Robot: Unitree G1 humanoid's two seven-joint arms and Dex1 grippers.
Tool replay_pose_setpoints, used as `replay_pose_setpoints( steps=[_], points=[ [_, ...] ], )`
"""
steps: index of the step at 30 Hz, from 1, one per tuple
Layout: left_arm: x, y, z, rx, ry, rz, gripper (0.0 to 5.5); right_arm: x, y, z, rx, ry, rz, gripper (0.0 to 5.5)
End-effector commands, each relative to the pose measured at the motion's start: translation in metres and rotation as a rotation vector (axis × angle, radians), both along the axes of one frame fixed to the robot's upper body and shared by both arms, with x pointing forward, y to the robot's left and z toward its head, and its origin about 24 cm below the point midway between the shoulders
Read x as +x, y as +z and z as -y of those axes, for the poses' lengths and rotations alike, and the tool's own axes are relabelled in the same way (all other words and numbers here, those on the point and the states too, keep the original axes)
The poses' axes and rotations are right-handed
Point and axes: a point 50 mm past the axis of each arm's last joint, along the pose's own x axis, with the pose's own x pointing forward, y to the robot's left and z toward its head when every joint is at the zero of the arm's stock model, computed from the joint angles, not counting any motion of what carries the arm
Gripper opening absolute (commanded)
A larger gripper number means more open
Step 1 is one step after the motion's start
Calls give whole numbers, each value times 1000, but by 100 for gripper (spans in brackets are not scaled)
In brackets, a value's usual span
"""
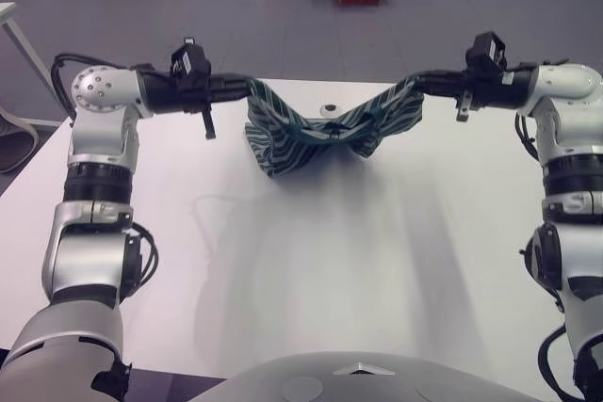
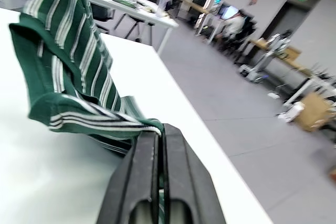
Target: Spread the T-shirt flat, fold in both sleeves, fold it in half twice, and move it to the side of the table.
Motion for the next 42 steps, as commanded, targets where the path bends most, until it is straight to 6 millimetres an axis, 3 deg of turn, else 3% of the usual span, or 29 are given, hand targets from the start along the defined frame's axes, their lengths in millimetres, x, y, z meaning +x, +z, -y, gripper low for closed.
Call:
replay_pose_setpoints(
  steps=[1, 6, 10, 13, 16, 21, 26, 32, 34, 36, 38, 42],
  points=[
    [-53, -2, 12, 85, -134, -64, 4, -54, 1, -5, -97, 119, -53, 0],
    [-94, -43, 15, 145, -146, -231, 4, -90, -25, -8, -249, 176, -184, 0],
    [-120, -60, 12, 213, -148, -335, 4, -114, -44, 3, -402, 188, -286, 0],
    [-148, -92, 5, 299, -120, -444, 4, -142, -76, 12, -510, 207, -419, 0],
    [-168, -109, 3, 347, -111, -521, 4, -160, -100, 9, -563, 238, -474, 0],
    [-180, -139, -3, 317, 92, -511, 4, -180, -137, -1, -591, 234, -490, 0],
    [-211, -159, -11, 295, 210, -458, 4, -203, -155, 6, -598, 166, -552, 0],
    [-234, -181, -20, 493, 93, -250, 4, -219, -159, -1, -508, 158, -611, 0],
    [-229, -181, -24, 517, 89, -187, 41, -220, -159, -1, -497, 138, -615, 0],
    [-225, -181, -27, 541, 76, -153, 75, -219, -159, 2, -497, 104, -613, 41],
    [-231, -175, -28, 513, 50, -197, 109, -215, -155, 7, -500, 75, -601, 77],
    [-246, -153, -40, 412, -4, -461, 172, -210, -137, 15, -418, 32, -607, 147]
  ],
)
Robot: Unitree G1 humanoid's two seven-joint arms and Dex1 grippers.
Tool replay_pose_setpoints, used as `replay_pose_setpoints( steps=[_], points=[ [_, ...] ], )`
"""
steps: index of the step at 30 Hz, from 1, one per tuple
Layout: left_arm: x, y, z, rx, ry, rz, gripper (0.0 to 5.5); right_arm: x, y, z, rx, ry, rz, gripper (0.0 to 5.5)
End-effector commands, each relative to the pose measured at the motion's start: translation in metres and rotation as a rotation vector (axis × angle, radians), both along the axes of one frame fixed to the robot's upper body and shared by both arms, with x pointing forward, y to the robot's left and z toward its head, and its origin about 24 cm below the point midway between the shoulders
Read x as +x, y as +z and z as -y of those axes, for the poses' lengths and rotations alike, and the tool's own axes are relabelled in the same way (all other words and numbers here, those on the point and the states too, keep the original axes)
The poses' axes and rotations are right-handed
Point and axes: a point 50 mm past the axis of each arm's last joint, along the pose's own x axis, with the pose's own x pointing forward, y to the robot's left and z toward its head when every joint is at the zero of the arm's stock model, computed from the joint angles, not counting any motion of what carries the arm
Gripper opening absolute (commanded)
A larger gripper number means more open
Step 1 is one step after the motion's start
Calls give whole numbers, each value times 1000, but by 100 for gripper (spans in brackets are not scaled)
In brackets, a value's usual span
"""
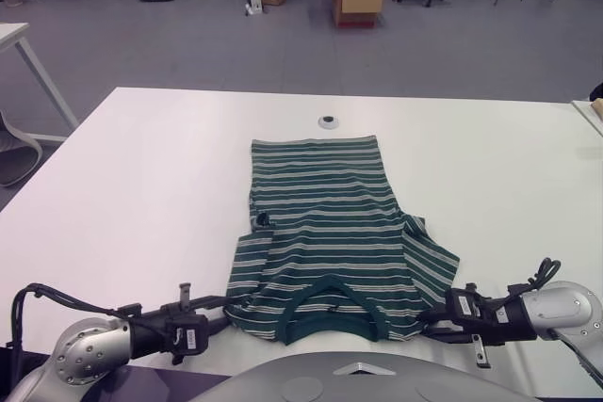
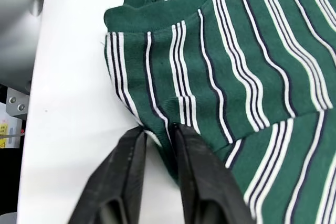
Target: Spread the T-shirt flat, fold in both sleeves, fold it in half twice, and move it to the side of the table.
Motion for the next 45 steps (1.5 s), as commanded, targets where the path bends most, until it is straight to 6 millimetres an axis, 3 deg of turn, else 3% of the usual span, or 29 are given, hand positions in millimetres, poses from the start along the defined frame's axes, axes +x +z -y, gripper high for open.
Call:
replay_pose_setpoints(
  steps=[1, 3, 5, 7, 12, 18, 22, 26, 32, 40, 43, 45],
  points=[
    [-15, 18, -17, -38, 3, -302, 188, 3, 17, 12, 33, -75, -11, 166],
    [-7, 32, -24, -95, 44, -382, 227, 10, 29, 19, 65, -103, -2, 209],
    [34, 46, -23, -216, 203, -220, 266, 22, 43, 23, 132, -147, 40, 251],
    [67, 52, -18, -312, 363, -78, 278, 34, 53, 23, 207, -197, 90, 256],
    [93, 27, 0, -369, 603, -80, 278, 63, 49, 20, 281, -350, 202, 256],
    [89, -13, 12, -208, 578, -161, 278, 75, 33, 11, 294, -398, 219, 256],
    [84, -26, 0, -97, 624, -183, 278, 84, 30, 8, 280, -393, 252, 256],
    [68, -23, -16, -48, 745, -252, 278, 96, 24, 0, 260, -421, 312, 256],
    [12, -34, -29, 3, 1053, -375, 278, 74, -3, -8, 179, -527, 342, 256],
    [20, -17, -40, -70, 1198, -247, 278, 54, 4, -22, 305, -786, 409, 256],
    [34, 1, -37, -287, 1221, -246, 278, 51, 10, -19, 348, -862, 439, 256],
    [30, -2, -27, -364, 1233, -355, 278, 52, 10, -16, 341, -877, 454, 256]
  ],
)
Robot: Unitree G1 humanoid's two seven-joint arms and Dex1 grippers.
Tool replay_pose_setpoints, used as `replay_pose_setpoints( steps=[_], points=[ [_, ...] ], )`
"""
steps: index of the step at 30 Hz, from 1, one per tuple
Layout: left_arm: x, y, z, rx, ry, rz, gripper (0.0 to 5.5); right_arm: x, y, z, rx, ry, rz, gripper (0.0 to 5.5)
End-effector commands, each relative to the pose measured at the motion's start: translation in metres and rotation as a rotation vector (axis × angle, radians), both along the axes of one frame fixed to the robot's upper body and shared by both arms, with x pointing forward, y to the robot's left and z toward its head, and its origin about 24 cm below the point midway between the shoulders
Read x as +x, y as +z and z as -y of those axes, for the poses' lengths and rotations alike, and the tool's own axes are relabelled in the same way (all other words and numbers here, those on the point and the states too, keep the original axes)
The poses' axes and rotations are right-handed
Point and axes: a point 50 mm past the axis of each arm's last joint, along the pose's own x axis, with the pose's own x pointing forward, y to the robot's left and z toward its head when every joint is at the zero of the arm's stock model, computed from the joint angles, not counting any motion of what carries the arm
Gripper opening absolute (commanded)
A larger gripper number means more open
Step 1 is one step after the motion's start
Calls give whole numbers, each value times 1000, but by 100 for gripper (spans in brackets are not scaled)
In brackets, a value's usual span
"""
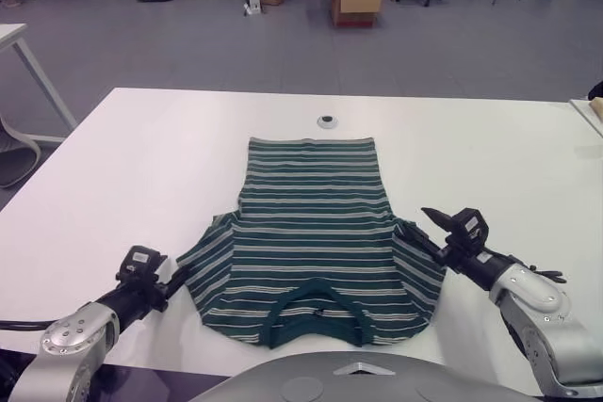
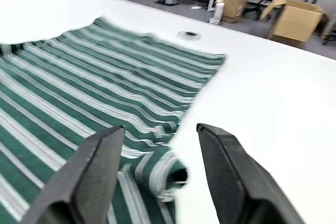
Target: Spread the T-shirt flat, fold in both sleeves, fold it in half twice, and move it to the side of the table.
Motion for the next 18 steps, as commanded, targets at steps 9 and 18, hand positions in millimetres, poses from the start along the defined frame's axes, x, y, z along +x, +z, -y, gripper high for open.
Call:
replay_pose_setpoints(
  steps=[9, 18],
  points=[
    [-20, -21, 10, -202, 154, -197, 175, 7, 4, 7, -8, -31, 26, 256],
    [-13, -20, 20, -240, 209, -91, 1, 12, 3, 6, -9, -31, 31, 256]
  ],
)
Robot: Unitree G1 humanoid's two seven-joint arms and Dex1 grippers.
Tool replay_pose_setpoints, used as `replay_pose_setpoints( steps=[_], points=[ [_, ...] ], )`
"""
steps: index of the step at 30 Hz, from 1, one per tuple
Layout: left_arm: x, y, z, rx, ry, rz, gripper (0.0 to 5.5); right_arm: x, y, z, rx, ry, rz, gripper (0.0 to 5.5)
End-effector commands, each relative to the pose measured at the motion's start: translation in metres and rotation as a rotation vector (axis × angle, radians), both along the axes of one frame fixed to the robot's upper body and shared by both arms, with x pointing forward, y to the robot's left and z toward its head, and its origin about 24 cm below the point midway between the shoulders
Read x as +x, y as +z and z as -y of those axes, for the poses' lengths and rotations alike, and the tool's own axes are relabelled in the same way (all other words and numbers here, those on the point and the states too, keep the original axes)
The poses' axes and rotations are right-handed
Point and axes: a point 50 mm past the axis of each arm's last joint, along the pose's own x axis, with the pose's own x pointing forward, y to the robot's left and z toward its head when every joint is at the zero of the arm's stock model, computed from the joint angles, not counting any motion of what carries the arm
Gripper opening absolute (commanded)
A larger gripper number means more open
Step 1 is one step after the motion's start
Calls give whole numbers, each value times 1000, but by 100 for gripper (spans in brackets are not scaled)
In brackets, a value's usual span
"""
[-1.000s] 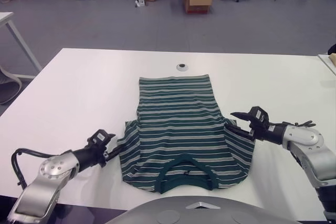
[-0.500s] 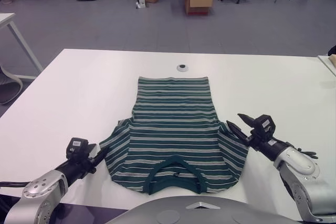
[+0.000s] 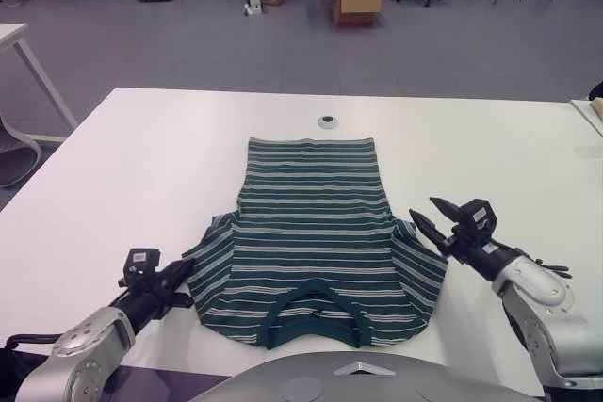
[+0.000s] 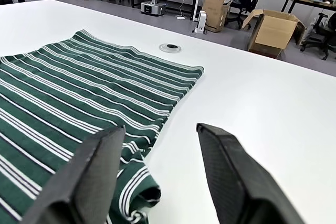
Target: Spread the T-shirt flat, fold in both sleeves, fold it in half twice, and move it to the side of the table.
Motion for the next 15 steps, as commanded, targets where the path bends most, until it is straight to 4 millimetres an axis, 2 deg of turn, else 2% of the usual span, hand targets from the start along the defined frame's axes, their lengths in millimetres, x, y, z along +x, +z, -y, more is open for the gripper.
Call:
replay_pose_setpoints(
  steps=[1, 7, 11, 13, 15],
  points=[
    [-9, -9, -2, -6, 78, -36, 1, 2, -2, 2, -6, -9, -3, 256],
    [-4, 22, 16, -85, -32, 187, 1, -4, -4, 7, -17, -28, -23, 256],
    [-2, 35, 22, 43, -138, 265, 1, -25, -9, 18, 60, -127, -67, 256],
    [0, 40, 36, 138, -251, 314, 1, -36, -12, 21, 156, -223, -84, 256],
    [-6, 41, 52, 190, -349, 337, 1, -42, -17, 22, 199, -266, -109, 256]
  ],
)
